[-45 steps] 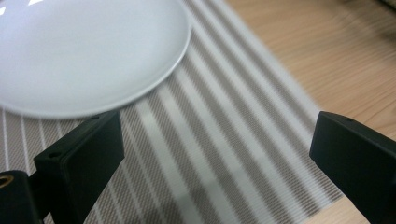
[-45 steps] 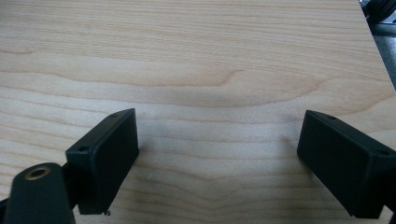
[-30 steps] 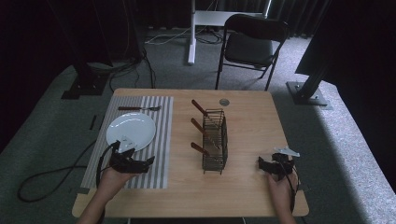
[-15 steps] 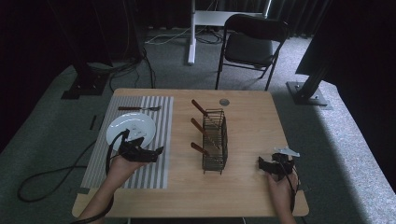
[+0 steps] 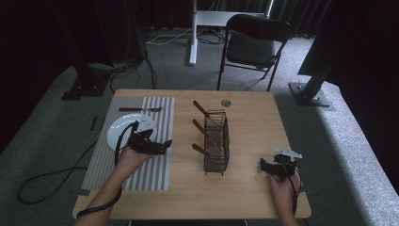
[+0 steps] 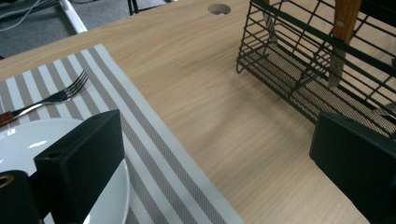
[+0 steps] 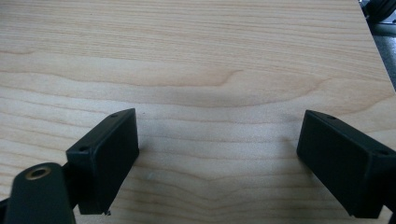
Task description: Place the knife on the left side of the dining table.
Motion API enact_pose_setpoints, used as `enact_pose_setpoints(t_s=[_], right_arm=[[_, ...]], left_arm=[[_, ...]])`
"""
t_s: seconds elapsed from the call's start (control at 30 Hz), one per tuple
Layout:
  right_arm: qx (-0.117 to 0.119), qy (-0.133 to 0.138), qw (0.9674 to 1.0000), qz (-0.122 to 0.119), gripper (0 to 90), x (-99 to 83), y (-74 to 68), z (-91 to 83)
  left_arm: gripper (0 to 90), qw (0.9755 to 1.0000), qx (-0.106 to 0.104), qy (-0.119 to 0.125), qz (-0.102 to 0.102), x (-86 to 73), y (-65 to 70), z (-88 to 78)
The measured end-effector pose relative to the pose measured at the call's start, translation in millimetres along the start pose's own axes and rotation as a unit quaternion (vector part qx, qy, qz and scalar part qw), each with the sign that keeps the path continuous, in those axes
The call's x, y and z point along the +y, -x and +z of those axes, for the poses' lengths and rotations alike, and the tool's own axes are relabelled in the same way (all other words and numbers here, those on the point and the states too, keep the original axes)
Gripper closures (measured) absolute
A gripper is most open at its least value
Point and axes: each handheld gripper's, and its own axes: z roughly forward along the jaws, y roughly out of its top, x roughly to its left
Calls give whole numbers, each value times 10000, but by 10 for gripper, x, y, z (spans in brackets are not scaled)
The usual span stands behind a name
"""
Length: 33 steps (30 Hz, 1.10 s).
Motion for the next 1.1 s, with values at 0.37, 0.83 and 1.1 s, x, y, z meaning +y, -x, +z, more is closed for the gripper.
enact_pose_setpoints(t_s=[0.37, 0.83, 1.1], right_arm=[[-1, 5, 10000, -1, 121, 0, 0, 0], [-2, 4, 10000, 1, 124, -1, 1, -1], [2, 5, 10000, -3, 126, -3, 2, -4]], left_arm=[[33, 9999, -127, 57, 80, 224, -12, 133], [33, 9998, -169, 95, 68, 531, -60, 343], [33, 9996, -235, 146, -3, 672, -80, 448]])
